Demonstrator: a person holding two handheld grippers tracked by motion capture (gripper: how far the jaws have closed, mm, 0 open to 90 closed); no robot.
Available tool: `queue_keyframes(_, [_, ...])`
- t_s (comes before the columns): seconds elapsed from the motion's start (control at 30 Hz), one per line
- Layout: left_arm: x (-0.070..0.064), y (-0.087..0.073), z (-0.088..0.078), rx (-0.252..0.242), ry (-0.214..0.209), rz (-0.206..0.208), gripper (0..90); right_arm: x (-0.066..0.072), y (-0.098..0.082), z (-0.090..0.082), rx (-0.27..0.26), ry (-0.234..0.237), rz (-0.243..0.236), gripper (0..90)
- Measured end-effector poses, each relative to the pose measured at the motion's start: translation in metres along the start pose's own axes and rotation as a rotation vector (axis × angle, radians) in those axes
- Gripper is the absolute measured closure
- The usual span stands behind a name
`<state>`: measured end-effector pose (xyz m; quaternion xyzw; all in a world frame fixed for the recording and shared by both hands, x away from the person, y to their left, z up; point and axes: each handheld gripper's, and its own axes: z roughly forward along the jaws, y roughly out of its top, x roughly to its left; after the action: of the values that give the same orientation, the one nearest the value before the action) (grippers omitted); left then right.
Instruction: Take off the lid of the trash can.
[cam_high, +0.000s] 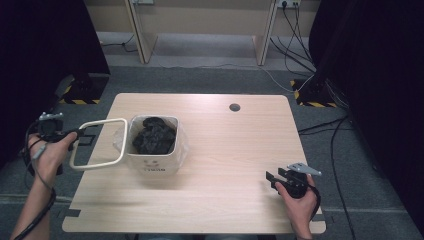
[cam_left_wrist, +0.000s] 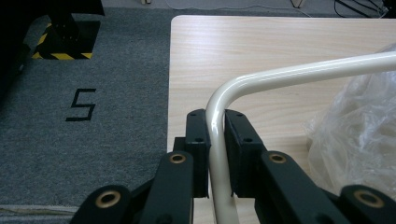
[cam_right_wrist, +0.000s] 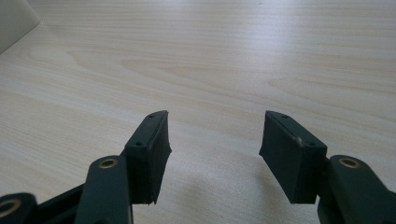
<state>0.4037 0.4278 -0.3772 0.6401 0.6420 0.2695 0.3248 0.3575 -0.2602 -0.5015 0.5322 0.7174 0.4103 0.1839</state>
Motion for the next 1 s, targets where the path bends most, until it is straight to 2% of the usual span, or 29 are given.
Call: queue_keyframes(1.0, [0.017,-0.019,0.0,0.021,0.019,-0.017,79.6,0.0,0.0,0.0,0.004,-0.004,0.002,42.1])
